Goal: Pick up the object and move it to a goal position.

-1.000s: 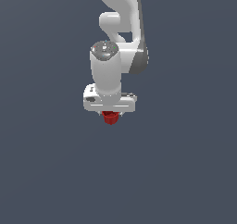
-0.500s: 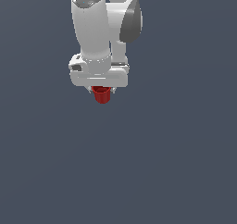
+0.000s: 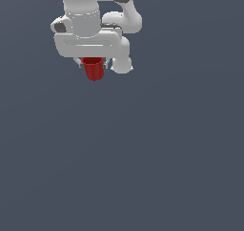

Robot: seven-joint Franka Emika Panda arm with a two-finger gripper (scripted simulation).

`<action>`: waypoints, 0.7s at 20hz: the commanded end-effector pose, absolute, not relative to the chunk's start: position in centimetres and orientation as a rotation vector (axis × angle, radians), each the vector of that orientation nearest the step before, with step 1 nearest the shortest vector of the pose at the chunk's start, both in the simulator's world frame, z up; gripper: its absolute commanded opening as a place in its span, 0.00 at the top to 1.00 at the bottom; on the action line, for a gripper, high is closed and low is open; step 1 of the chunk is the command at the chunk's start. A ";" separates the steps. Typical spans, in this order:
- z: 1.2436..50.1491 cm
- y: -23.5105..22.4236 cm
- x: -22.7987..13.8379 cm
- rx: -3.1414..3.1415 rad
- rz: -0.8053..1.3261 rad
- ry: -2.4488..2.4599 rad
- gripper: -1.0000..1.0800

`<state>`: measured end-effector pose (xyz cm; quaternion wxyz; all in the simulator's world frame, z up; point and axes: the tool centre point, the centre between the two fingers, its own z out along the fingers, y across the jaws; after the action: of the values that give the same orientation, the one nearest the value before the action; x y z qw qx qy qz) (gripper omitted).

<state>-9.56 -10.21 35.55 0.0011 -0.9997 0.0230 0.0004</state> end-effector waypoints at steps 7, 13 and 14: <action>41.1 -12.3 -12.3 -3.139 0.000 0.071 1.00; 42.8 -12.9 -13.0 -3.140 0.000 0.071 1.00; 42.8 -12.9 -13.0 -3.140 0.000 0.071 1.00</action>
<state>-12.92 -12.85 42.54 0.0003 -0.9997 0.0230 0.0003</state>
